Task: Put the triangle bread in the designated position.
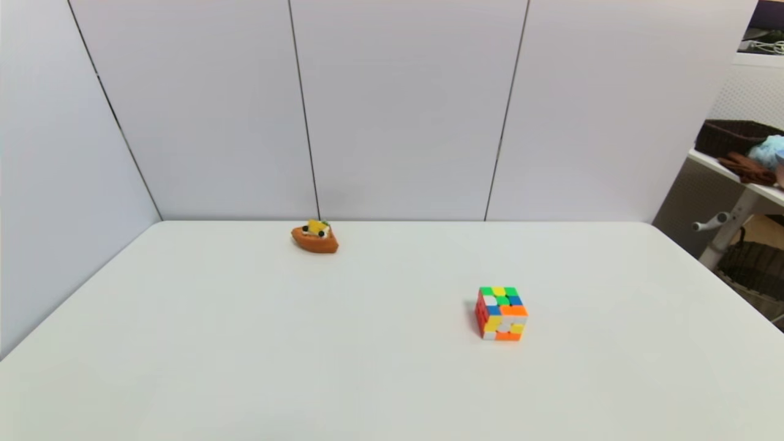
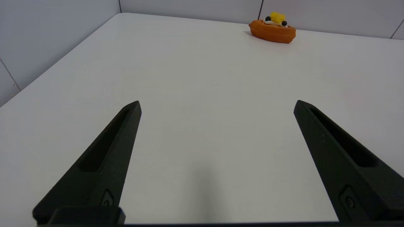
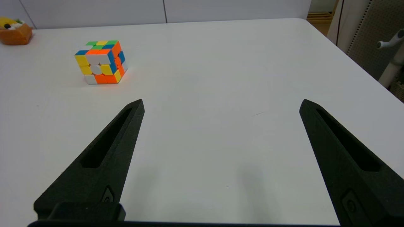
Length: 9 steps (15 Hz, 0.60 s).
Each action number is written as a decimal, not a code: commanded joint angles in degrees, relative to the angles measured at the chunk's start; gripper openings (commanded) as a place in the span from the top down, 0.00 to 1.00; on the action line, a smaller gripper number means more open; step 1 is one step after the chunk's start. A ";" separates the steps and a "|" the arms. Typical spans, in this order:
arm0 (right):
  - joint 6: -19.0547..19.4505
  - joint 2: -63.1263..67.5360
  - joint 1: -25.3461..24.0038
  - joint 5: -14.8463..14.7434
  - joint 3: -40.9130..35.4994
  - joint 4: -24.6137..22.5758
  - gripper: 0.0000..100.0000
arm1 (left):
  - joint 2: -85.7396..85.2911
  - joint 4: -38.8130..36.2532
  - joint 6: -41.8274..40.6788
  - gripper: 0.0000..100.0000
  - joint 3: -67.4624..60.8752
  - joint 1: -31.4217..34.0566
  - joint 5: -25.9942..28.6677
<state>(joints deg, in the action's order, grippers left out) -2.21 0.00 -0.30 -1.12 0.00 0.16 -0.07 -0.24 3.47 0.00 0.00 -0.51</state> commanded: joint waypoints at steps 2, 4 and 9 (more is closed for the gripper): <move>0.01 0.09 -0.05 -0.02 0.00 0.02 0.00 | -0.01 -0.02 0.04 0.00 0.00 0.00 -0.02; -0.08 0.09 -0.05 -0.02 0.00 0.02 0.00 | -0.01 -0.11 0.30 0.00 0.00 0.00 -0.10; -0.08 0.09 -0.05 -0.02 0.00 0.02 0.00 | 9.74 -0.64 -1.98 0.00 3.87 -0.09 -0.02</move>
<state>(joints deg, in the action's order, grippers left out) -2.26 0.00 -0.29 -1.12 0.00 0.18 1.16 -0.27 3.11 0.18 0.00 -0.55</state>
